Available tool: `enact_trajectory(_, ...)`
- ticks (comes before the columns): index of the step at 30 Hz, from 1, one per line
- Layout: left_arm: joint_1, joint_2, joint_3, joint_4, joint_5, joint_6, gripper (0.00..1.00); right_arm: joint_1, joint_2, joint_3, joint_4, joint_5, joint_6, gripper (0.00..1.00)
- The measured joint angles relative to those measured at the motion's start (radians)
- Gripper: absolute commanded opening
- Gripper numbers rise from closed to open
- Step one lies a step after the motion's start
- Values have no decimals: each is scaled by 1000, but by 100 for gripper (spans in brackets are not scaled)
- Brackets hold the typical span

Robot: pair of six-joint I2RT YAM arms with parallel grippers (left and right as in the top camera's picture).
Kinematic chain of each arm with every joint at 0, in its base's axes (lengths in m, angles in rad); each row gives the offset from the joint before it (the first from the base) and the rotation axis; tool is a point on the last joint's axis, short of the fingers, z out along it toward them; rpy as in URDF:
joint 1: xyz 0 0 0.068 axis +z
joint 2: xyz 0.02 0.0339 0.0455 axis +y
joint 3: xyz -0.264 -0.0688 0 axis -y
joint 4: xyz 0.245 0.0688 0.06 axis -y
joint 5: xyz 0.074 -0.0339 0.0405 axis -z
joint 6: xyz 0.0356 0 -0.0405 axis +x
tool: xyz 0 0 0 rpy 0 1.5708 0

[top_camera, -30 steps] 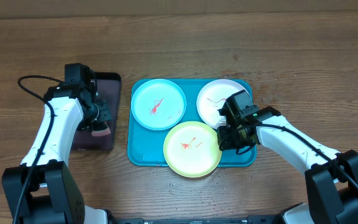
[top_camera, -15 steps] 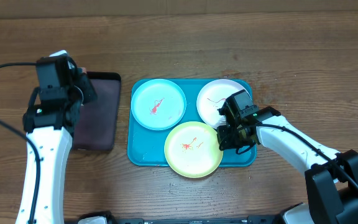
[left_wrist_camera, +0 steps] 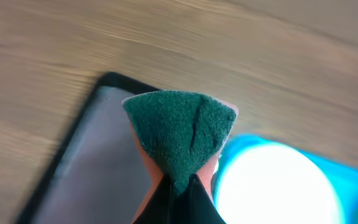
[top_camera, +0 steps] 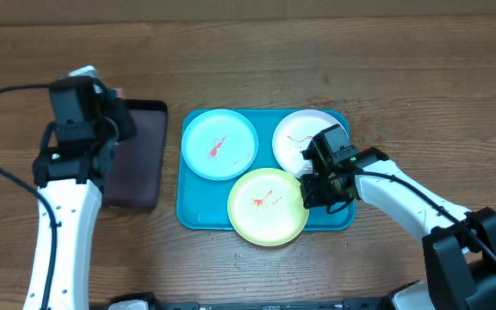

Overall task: Clean dirty plates on tray and stack at the side
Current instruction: 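Carry the sponge with the left gripper onto the yellow plate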

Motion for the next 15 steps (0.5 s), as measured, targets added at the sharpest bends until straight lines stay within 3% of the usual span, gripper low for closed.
enact_trajectory(8,-272,87,0,-68,237,9,4,0,0,2,-16,0,0,4)
enact_trajectory(15,-507,260,0,-49,349,-56,4,0,0,2,-16,0,0,4)
